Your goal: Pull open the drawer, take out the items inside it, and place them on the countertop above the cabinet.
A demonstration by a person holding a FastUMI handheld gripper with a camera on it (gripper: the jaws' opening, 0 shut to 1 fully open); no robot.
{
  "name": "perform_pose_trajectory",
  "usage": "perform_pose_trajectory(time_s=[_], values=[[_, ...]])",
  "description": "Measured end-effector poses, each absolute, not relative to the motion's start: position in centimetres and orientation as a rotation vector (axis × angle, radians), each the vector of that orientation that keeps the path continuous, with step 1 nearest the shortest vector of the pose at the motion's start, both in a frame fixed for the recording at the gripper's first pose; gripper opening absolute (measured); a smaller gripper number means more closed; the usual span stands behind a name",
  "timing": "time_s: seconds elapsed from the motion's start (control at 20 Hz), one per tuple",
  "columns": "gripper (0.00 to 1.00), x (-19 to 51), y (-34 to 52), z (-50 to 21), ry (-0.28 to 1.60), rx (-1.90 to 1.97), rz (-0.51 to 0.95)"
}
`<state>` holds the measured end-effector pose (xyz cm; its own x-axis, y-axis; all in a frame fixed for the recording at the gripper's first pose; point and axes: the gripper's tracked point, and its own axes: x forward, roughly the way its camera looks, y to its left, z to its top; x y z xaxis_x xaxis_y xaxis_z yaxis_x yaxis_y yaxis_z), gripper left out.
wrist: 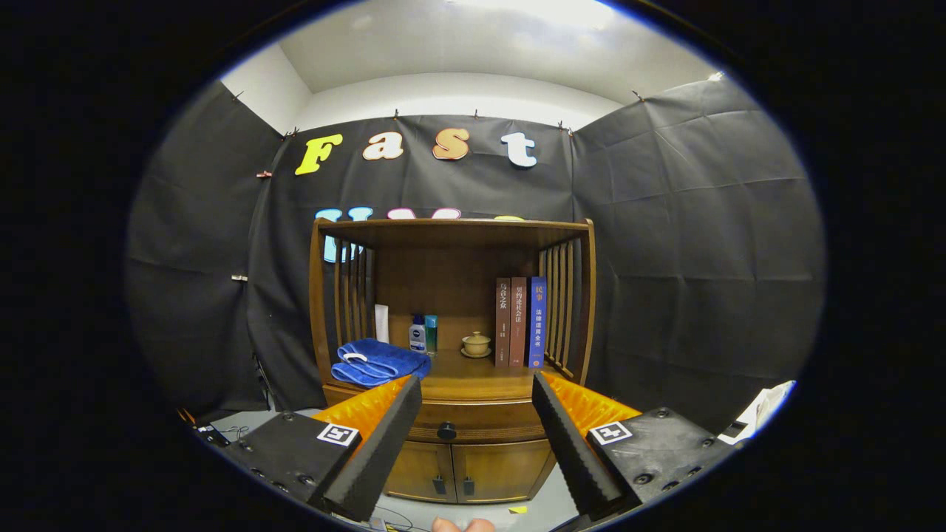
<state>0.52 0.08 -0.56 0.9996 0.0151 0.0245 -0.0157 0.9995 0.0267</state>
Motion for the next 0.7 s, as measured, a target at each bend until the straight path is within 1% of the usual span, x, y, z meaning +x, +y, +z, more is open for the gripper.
perform_pose_trajectory(time_s=[0.2, 0.5, 0.7], values=[[0.98, 2.5, 0.1, -3.7, -0.017, 0.052, 0.018], [0.98, 9.8, 1.2, -11.4, -0.033, 0.063, -0.01], [0.98, 14.4, 3.3, -17.7, -0.005, 0.068, 0.033]])
